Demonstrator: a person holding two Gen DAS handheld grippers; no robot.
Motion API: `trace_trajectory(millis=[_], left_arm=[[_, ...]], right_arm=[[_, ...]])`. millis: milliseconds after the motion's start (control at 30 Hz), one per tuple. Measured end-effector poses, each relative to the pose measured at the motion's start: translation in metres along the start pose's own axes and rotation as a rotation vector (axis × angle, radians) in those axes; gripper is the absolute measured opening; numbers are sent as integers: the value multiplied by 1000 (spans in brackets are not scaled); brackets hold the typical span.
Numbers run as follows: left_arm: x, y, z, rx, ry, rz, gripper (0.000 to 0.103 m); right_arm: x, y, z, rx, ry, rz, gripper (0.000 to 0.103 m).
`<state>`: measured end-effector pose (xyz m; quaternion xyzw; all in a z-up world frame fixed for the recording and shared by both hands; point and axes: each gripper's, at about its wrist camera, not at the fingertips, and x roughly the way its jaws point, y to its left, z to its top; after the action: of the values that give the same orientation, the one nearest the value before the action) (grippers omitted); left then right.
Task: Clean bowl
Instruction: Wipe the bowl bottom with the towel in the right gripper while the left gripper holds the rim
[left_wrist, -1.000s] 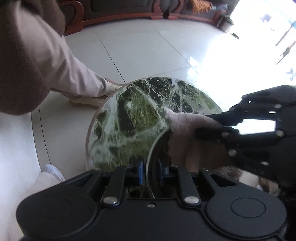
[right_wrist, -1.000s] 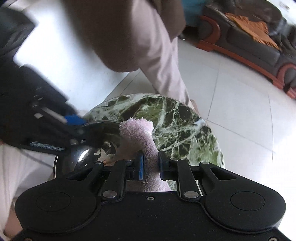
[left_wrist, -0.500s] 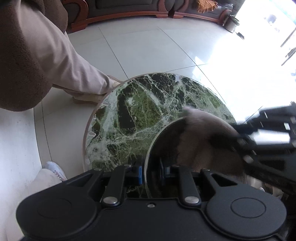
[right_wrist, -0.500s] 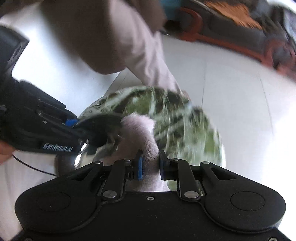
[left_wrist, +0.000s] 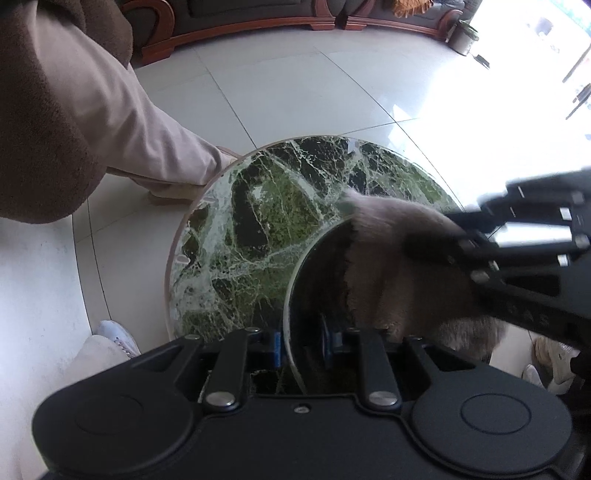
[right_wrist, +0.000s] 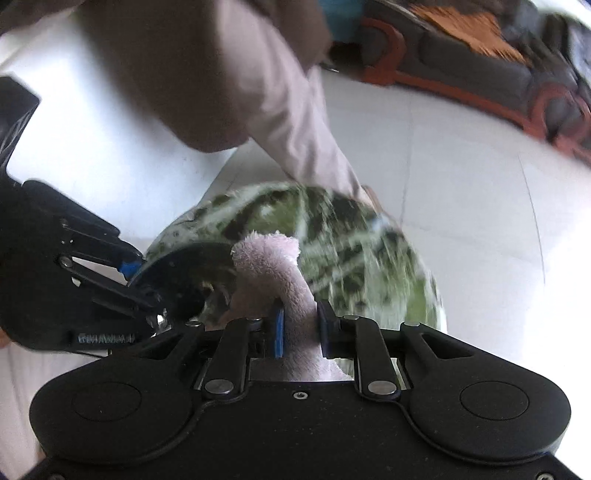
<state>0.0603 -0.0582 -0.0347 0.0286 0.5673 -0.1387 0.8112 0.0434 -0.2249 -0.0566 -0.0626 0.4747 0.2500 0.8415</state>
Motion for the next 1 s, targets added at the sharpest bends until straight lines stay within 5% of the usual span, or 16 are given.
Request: trace_trajectory(millis=[133, 367, 667, 867, 1000], left_arm=[[-1, -1, -2, -6, -1, -6, 19], [-3, -2, -9, -38, 9, 6, 20], [-3, -1, -14, -90, -16, -10, 20], [-12, -2, -2, 12, -105, 7, 19], [-3, 0, 10, 13, -69, -5, 15]], right_arm=[[-12, 3, -24, 85, -3, 4, 21], [-2, 10, 8, -44, -21, -52, 20], [-15, -1, -33, 230, -34, 1, 22], [-14, -2, -33, 220, -36, 1, 22], [-12, 0, -30, 168, -31, -9, 22]])
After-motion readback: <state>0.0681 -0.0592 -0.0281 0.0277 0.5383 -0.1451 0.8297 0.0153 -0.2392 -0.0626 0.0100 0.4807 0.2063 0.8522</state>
